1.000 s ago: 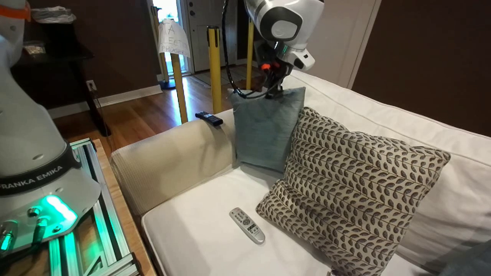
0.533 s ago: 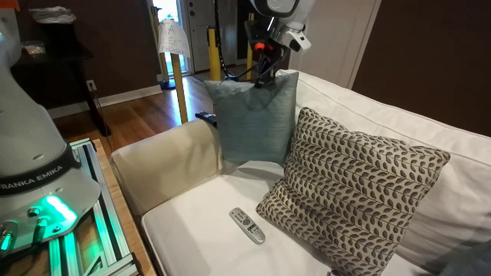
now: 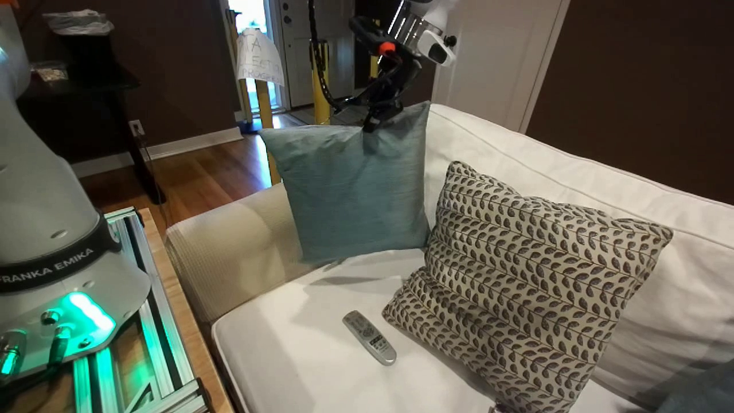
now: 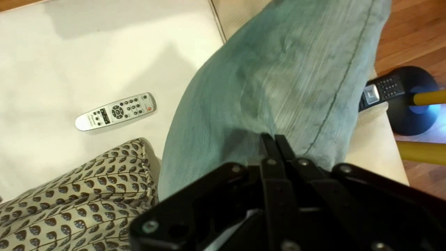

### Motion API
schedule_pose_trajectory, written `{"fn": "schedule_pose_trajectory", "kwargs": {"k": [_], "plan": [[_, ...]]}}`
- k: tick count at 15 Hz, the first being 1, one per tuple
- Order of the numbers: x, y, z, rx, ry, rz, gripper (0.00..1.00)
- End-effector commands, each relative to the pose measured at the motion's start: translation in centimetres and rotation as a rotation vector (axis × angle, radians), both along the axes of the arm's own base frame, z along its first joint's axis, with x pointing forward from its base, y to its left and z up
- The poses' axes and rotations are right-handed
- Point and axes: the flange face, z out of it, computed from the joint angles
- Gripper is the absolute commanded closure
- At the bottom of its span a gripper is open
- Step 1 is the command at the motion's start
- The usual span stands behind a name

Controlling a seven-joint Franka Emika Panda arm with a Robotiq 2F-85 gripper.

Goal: Swap the blue pillow and the cheetah print pillows' places

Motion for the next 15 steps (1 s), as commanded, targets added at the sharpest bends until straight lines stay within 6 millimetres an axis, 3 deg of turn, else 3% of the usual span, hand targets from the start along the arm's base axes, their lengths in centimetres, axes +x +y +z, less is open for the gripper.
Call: {"fn": "schedule_pose_trajectory", "kwargs": {"k": [1,9,15], "plan": [[-2.8,-1.3,3.2,-0.007,0.036,-0.123,0.99],[-8.3,-5.8,8.0,-0.039,0.104,-0.494,0.99],[-11.0,-10.8,8.6,-0.221,0.097,-0.608,0.99]]}}
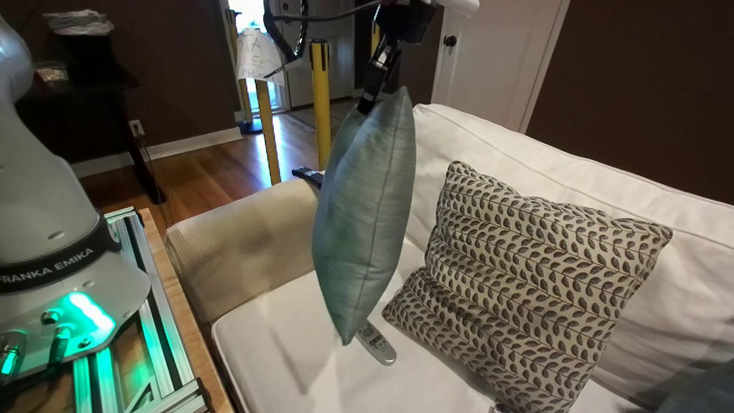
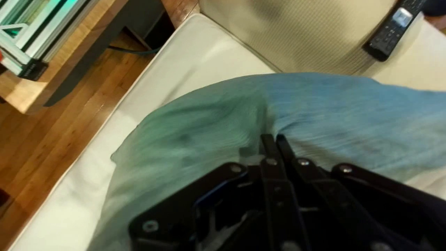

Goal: Swap the blue pillow and the cheetah print pillows' places

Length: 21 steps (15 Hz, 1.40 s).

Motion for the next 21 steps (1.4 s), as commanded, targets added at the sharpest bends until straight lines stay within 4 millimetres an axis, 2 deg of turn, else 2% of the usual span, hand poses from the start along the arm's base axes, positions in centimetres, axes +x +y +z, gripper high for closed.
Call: {"fn": "schedule_pose_trajectory", "kwargs": {"k": [1,4,8,12,18,21], "plan": [[-2.2,-2.7,0.4,-0.071,0.017,-0.029,0.99],[-3.8,-6.2,-0.1,-0.082,-0.002,0.019,0.99],[-4.6,-9.9,-1.5,-0.121,-0.038,0.054,0.99],[-5.6,-12.2,-3.6,-0.119,-0.015,0.021,0.99],[-7.4,-15.2,-6.9,-0.148,0.108,-0.052,0.99],[-7.4,-16.5,-8.0,-0.208,0.146,-0.028,0.99]]}}
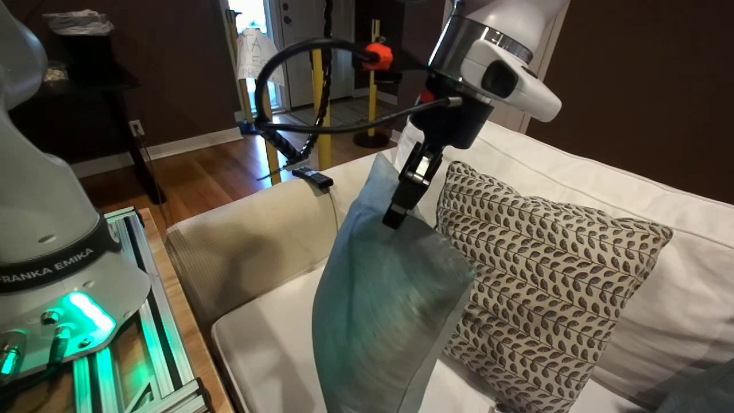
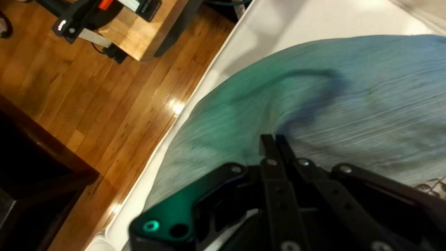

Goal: Swap the blue pillow and the cheetah print pillows' places

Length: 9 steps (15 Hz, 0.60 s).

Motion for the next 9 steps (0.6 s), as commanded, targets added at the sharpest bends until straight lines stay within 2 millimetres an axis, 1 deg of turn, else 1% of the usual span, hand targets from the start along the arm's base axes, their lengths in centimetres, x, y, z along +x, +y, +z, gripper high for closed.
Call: {"fn": "schedule_pose_trajectory", "kwargs": {"k": [1,4,7,9], "plan": [[0.3,-1.5,-0.3,-0.081,0.043,0.026,0.99],[1.5,-2.1,-1.3,-0.134,0.051,0.082,0.99],[3.4,-2.9,-2.4,-0.206,0.008,0.11,0.99],[4.6,-3.3,-3.6,-0.236,-0.023,0.109,0.99]]}}
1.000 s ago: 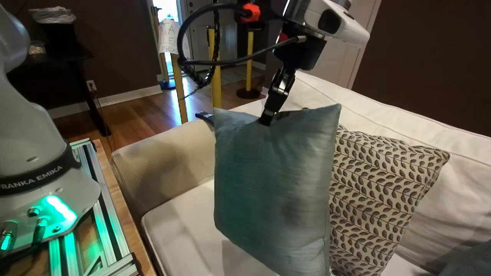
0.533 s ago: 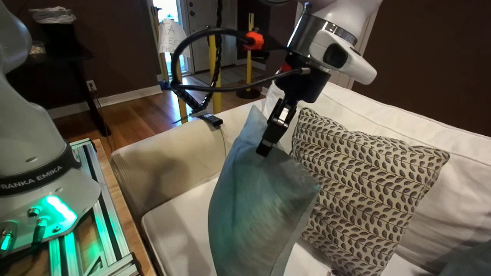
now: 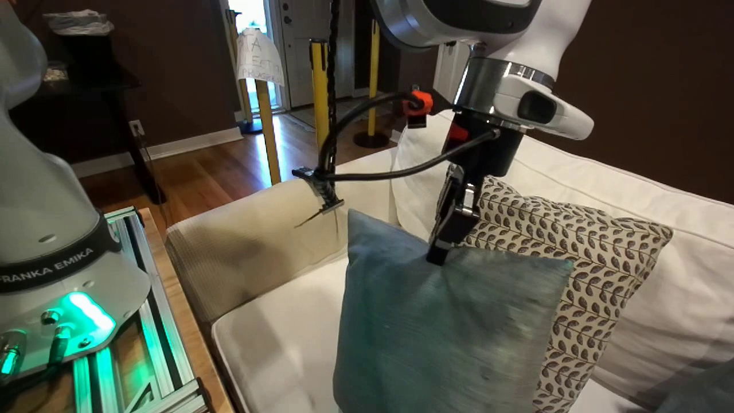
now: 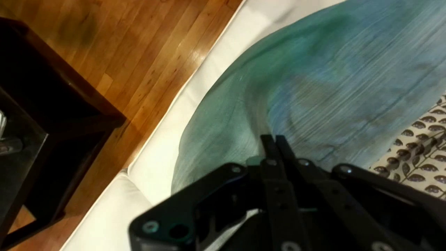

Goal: Swap the blue pillow and the cheetah print pillows' places

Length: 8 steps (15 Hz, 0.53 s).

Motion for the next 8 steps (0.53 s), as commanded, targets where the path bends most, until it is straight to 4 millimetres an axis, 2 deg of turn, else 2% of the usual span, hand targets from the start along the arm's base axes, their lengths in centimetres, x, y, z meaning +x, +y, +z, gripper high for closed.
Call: {"fn": "schedule_pose_trajectory", "kwargs": {"k": [1,6,7,8], "plan": [[2.4,-0.8,-1.1,-0.069,-0.037,0.009,0.99],[4.9,-0.7,-4.4,-0.097,-0.048,0.025,0.99],[5.5,-0.6,-4.6,-0.116,-0.067,0.032,0.72],[6.1,-0.6,-4.8,-0.128,-0.086,0.039,0.71]]}}
